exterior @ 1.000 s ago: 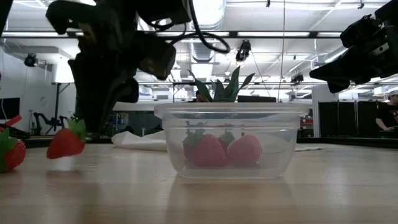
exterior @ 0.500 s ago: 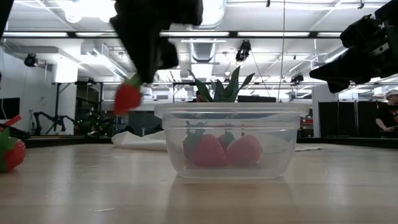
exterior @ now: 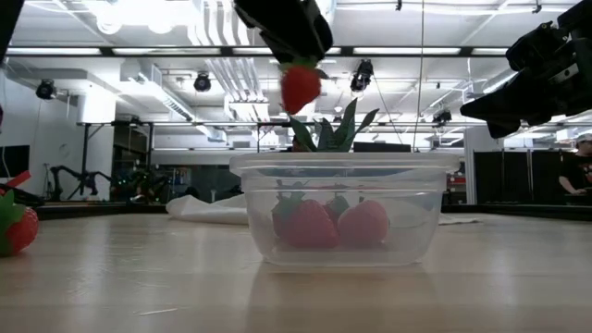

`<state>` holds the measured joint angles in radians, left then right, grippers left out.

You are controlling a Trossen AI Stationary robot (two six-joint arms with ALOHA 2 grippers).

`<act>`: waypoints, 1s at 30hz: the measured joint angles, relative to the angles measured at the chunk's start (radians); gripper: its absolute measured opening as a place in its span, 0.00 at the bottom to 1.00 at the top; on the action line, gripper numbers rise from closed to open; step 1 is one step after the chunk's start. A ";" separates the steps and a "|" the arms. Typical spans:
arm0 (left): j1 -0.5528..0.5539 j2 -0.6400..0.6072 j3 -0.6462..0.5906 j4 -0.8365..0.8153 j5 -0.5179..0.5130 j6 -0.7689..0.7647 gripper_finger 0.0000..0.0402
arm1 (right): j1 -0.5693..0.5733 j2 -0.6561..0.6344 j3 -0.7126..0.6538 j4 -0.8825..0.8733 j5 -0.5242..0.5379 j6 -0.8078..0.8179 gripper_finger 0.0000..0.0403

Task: Pick and placing Produce into tupperware
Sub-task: Put the pink peach into the transparent bin

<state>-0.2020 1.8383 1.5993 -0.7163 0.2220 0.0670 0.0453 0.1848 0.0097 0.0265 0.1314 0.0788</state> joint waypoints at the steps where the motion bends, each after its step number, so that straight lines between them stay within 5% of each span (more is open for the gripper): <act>1: 0.002 0.005 -0.001 0.014 0.005 0.002 0.00 | 0.000 0.000 0.000 0.000 0.000 0.000 0.02; 30: 0.026 0.149 -0.018 0.161 0.079 0.045 0.00 | 0.000 0.006 0.000 0.000 0.000 0.000 0.02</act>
<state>-0.1764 1.9873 1.5814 -0.5548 0.3009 0.1117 0.0452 0.1909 0.0097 0.0265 0.1314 0.0788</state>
